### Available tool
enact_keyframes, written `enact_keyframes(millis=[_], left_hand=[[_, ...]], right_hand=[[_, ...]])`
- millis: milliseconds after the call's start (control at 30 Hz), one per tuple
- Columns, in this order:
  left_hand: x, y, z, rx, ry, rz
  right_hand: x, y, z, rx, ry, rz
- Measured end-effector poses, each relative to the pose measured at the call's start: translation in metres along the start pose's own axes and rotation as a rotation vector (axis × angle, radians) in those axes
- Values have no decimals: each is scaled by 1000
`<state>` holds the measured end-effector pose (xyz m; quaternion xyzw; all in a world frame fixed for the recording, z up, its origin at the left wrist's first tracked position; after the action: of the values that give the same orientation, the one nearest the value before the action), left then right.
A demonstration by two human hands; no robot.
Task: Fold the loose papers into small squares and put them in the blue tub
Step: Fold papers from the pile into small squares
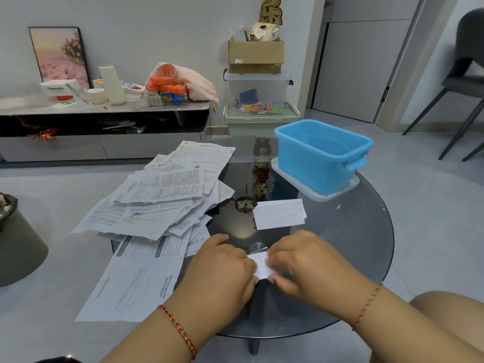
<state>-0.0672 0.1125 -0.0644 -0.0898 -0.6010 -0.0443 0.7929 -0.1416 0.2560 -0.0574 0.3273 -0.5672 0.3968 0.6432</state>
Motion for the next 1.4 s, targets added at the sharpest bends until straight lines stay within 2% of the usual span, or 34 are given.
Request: enact_keyframes(millis=[100, 233, 333, 467, 633, 733, 800, 867, 933, 1000, 1100, 1400], left_hand=[[1, -1, 3, -21, 4, 11], [0, -3, 5, 1, 10, -4], [-2, -4, 4, 13, 32, -27], [-3, -3, 3, 13, 68, -45], [-5, -4, -5, 2, 119, -73], [-6, -5, -7, -38, 257, -87], [-5, -4, -7, -41, 383, -102], [-1, -3, -7, -9, 449, -92], [3, -3, -6, 16, 463, -81], [5, -2, -5, 33, 465, -83], [7, -1, -5, 53, 482, -103], [21, 0, -3, 11, 523, -67]], right_hand=[[2, 1, 5, -24, -43, 44], [0, 8, 12, -205, 1, 252], [-3, 12, 16, -312, -59, 270], [-4, 8, 21, -314, -76, 296], [-1, 8, 18, -446, 67, 670], [-2, 12, 16, -593, 83, 1023], [-2, 14, 13, -653, 96, 1170], [0, 17, 11, -582, 235, 1052], [9, 15, 9, -372, 380, 722], [12, 9, 7, -137, 442, 476], [8, 3, 4, 36, 487, 269], [21, 11, -2, 80, 581, 114]])
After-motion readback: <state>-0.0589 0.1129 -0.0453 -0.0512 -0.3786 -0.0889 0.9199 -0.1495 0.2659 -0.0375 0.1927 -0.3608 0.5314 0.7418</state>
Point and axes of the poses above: each hand's wrist, its own z-axis towards the middle knuckle, its own x-axis out of the back of the hand, y = z × x, the point moved 2 cm from there along z, towards the middle knuckle, and after that the axes turned 1 degree about y, right-handed, at the moved point
